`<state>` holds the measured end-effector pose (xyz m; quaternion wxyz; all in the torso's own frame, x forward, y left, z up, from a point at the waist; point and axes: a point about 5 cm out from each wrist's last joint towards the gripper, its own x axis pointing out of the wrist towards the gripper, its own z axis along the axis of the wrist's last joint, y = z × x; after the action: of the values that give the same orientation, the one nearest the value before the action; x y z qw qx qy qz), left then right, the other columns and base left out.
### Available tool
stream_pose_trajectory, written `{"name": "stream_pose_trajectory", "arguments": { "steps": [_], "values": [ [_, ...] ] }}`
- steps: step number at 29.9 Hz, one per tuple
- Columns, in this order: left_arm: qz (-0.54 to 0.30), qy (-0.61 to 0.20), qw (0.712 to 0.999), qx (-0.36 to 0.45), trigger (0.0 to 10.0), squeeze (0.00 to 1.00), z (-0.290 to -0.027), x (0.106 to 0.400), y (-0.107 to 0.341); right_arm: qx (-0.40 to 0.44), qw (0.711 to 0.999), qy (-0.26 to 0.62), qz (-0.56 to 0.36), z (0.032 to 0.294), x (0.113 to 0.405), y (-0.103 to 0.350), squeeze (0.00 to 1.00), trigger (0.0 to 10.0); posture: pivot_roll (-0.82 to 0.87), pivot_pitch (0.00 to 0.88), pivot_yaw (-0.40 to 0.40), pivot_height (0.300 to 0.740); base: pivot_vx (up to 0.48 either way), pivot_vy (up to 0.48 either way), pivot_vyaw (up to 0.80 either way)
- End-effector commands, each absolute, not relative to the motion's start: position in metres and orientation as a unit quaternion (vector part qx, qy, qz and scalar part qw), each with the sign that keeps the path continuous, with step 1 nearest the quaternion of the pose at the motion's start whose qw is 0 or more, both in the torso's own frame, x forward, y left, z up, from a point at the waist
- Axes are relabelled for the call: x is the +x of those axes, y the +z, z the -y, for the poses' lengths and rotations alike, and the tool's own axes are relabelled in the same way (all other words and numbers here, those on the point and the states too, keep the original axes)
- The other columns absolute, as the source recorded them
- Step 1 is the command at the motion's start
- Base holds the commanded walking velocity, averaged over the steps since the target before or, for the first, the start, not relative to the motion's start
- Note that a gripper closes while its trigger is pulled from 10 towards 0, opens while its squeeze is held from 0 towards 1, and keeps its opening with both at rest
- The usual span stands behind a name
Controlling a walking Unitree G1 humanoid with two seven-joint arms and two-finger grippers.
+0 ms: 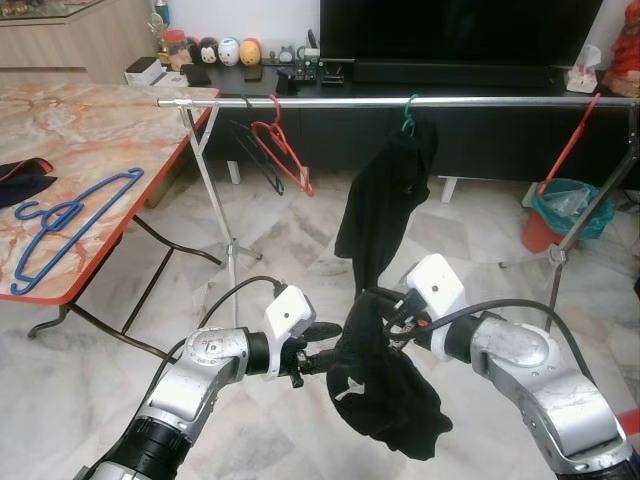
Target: Hang hanger
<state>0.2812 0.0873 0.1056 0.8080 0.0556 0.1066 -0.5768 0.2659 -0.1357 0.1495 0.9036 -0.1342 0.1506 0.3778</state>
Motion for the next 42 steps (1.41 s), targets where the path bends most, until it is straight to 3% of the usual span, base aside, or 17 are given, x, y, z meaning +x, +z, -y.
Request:
{"name": "stream_pose_trajectory", "arguments": {
  "steps": [1, 7, 8, 9, 19, 26, 42],
  "values": [
    [-0.107, -0.579, 0.805, 0.064, 10.0, 1.0, -0.086, 0.282, 0.107, -0.138, 0.899, 0.399, -0.116, 0.126, 0.264, 0.164, 0.0, 0.0, -0.03, 0.014, 0.004, 0.74, 0.0, 0.0, 0.0],
    [-0.106, -0.554, 0.821, 0.088, 10.0, 1.0, -0.084, 0.288, 0.102, -0.137, 0.898, 0.402, -0.111, 0.125, 0.263, 0.166, 0.0, 0.0, -0.03, 0.017, 0.006, 0.74, 0.0, 0.0, 0.0],
    [-0.107, -0.55, 0.823, 0.095, 10.0, 0.7, -0.084, 0.288, 0.101, -0.137, 0.898, 0.403, -0.11, 0.125, 0.263, 0.167, 0.0, 0.0, -0.03, 0.018, 0.006, 0.74, 0.0, 0.0, 0.0],
    [-0.11, -0.536, 0.831, 0.1, 10.0, 0.0, -0.086, 0.29, 0.098, -0.137, 0.898, 0.404, -0.109, 0.125, 0.263, 0.167, 0.0, 0.0, -0.03, 0.018, 0.006, 0.74, 0.0, 0.0, 0.0],
    [-0.131, -0.532, 0.828, 0.118, 10.0, 0.0, -0.097, 0.289, 0.092, -0.139, 0.9, 0.399, -0.109, 0.128, 0.263, 0.169, 0.0, 0.0, -0.03, 0.024, 0.006, 0.74, 0.0, 0.0, 0.0],
    [-0.181, -0.544, 0.804, 0.153, 10.0, 0.0, -0.108, 0.282, 0.073, -0.138, 0.901, 0.398, -0.105, 0.127, 0.265, 0.171, 0.0, 0.0, -0.03, 0.028, 0.006, 0.74, 0.0, 0.0, 0.0],
    [-0.143, -0.528, 0.83, 0.109, 10.0, 0.0, -0.101, 0.291, 0.084, -0.135, 0.898, 0.406, -0.099, 0.122, 0.263, 0.174, 0.0, 0.0, -0.03, 0.026, 0.007, 0.74, 0.0, 0.0, 0.0]
  ]
}}
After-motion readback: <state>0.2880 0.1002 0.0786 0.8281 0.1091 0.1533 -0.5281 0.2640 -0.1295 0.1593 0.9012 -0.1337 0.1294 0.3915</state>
